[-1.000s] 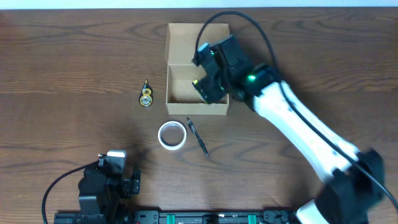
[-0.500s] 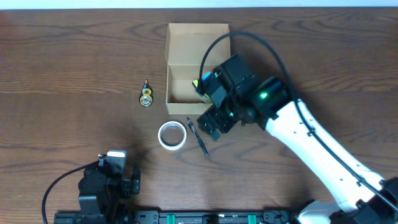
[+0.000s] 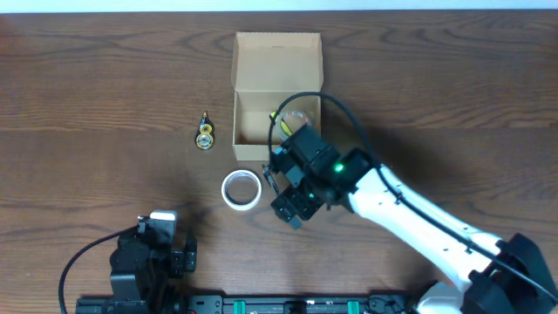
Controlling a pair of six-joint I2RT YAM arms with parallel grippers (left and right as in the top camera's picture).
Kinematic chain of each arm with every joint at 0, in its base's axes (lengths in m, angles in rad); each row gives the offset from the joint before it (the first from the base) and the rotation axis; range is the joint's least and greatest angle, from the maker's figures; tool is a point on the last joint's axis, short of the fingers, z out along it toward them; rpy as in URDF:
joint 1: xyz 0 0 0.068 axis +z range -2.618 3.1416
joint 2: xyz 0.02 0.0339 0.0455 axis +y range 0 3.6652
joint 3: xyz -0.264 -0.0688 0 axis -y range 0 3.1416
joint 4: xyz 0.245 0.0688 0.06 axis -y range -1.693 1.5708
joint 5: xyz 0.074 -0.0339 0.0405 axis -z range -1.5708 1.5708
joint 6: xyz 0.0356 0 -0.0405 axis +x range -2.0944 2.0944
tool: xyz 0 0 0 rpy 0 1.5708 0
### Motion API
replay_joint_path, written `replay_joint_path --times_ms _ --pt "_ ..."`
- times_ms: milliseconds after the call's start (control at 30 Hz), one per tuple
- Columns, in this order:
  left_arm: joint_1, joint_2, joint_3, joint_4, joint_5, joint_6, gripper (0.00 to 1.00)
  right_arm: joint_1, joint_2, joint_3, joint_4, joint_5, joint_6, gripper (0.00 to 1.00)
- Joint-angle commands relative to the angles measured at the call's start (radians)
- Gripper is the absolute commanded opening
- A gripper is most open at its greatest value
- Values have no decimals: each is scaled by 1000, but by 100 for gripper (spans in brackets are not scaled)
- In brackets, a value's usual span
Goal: Pack container
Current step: 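Move the right gripper to the black pen and grasp it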
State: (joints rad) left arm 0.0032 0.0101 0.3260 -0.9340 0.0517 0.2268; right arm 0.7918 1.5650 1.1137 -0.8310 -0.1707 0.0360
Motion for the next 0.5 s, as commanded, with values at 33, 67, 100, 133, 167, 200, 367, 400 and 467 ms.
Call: replay_joint_path --times_ms 33,67,100,133,167,200,367,400,467 --pt "-4 -6 -17 -43 -7 13 95 65 49 -10 24 154 109 97" --pt "-4 -6 -17 -43 -7 13 95 72 63 -10 28 164 110 97" --pt "-4 -6 -17 -43 -7 13 95 76 80 -10 35 164 110 97" --pt "-4 -6 -17 -43 -7 13 95 79 104 -10 45 164 114 97" --pt "-4 -6 -17 -43 -7 13 95 80 119 -10 51 165 117 96" --pt "-4 -6 -17 -43 -7 13 95 80 140 -10 57 165 126 95" --pt "-4 -6 -17 -43 -7 13 95 80 233 -10 115 167 128 91" --pt "-4 -6 -17 -43 -7 13 96 80 250 -10 135 168 128 89" --pt "-4 -6 -17 -43 -7 13 95 79 267 -10 156 177 128 86"
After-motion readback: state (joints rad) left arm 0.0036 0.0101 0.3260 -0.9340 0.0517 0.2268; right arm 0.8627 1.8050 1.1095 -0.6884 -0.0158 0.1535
